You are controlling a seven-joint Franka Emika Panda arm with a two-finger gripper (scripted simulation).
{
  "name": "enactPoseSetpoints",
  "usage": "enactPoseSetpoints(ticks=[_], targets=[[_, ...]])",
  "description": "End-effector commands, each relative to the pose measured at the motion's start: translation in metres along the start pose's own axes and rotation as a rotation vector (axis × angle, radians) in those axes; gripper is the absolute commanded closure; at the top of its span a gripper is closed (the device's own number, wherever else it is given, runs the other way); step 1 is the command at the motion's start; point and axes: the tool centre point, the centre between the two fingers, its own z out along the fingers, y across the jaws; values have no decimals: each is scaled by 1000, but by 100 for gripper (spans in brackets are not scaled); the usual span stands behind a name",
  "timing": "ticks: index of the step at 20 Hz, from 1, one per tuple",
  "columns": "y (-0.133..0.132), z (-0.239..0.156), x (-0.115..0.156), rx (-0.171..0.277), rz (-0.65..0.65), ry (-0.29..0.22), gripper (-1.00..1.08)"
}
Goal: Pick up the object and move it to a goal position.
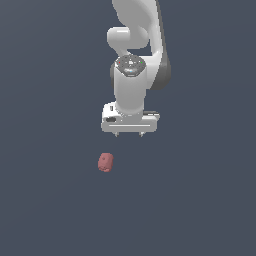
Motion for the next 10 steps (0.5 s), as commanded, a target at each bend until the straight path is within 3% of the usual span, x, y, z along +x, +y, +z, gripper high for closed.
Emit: enactPoseSetpoints(ticks=[1,10], targets=[[0,0,0,0,0,0,-92],[1,-17,3,11,13,29,-92]])
